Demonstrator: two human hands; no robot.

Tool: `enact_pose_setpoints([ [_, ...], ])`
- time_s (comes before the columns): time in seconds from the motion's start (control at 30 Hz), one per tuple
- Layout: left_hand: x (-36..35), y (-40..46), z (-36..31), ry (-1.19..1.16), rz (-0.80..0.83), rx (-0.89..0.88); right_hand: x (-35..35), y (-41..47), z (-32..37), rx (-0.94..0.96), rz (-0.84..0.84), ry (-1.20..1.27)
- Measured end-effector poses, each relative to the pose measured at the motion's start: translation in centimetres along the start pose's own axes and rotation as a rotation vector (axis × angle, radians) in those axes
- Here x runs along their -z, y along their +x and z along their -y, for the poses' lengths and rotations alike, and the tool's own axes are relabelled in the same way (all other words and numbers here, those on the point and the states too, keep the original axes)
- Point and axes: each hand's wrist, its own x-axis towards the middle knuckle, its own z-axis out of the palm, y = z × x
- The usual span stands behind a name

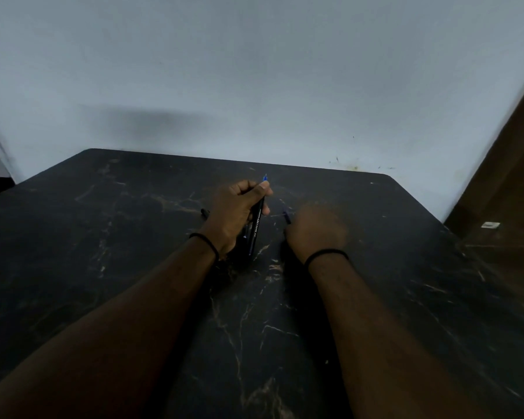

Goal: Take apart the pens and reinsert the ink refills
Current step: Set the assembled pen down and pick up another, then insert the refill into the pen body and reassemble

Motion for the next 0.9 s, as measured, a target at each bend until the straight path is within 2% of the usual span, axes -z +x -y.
enact_pose_setpoints([
  [0.17, 0.2, -0.1, 0.0, 0.011, -0.021, -0.004, 0.4, -0.3, 0.4, 0.041, -0.002, 0.046],
  [0.27, 0.5, 0.0, -0.2, 0.002, -0.04, -0.016, 1.1, 0.0, 1.1, -0.046, -0.037, 0.236],
  [0.33, 0.5, 0.0, -0.2, 0.023, -0.062, -0.027, 1.7, -0.1, 1.4, -0.084, -0.169, 0.41],
  [0.5, 0.2, 0.2, -0.1, 0.115, -0.074, -0.049, 3.0, -0.6, 0.2, 0.028, -0.723, 0.811],
  [0.57, 0.2, 0.2, -0.1, 0.141, -0.069, -0.053, 3.2, -0.4, -0.1, 0.056, -0.84, 0.916],
  [0.63, 0.0, 0.3, -0.1, 0.156, -0.058, -0.056, 3.2, -0.4, -0.1, 0.096, -0.869, 0.984],
  [0.77, -0.5, 0.0, -0.5, 0.172, -0.009, -0.056, 2.9, -0.7, 1.1, 0.166, -0.796, 1.052],
  [0.9, -0.6, -0.4, -1.0, 0.235, 0.003, -0.136, 2.8, -0.9, 1.7, 0.189, -0.785, 1.078],
])
